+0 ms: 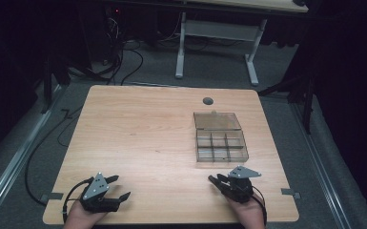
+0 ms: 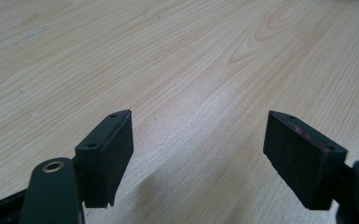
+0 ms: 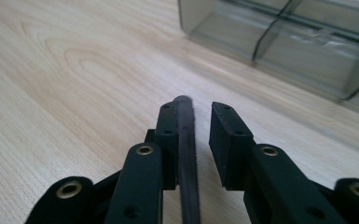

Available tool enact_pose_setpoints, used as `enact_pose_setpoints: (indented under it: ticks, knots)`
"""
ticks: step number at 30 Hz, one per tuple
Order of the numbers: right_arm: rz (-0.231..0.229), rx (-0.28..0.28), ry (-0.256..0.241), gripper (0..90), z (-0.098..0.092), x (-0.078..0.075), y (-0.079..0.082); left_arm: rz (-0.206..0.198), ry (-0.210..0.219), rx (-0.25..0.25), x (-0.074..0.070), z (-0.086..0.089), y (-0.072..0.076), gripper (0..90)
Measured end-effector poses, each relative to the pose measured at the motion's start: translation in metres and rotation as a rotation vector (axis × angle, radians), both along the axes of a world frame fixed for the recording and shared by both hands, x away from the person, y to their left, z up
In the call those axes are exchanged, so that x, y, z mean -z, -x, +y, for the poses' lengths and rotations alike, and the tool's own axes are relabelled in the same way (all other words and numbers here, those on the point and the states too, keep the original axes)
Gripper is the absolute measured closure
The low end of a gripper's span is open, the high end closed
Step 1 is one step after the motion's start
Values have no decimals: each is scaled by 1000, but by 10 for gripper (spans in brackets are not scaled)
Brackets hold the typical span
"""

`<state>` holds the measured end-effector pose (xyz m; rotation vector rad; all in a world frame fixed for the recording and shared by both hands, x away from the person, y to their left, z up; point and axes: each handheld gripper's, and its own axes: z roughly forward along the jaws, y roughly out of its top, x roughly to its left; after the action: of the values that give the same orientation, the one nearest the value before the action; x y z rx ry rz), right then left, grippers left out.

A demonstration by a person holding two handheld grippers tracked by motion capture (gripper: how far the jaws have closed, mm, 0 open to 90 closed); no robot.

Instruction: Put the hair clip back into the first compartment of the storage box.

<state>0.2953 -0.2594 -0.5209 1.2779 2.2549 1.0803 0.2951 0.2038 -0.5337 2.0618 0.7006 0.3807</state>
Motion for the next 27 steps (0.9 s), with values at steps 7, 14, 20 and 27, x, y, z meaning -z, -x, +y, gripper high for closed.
enact_pose_setpoints:
  ticks: [7, 14, 20, 27]
  knots:
    - [7, 49, 17, 727, -12, -1, 2, -5, 6, 3, 0, 1, 0, 247]
    - [22, 71, 57, 681, -15, -4, -1, -15, 27, -5, 0, 2, 2, 247]
    - [38, 81, 108, 671, -12, -12, -4, -19, 17, 12, 0, 2, 2, 247]
    - [117, 84, 137, 675, -12, -18, -9, -20, 17, 19, 0, 1, 3, 248]
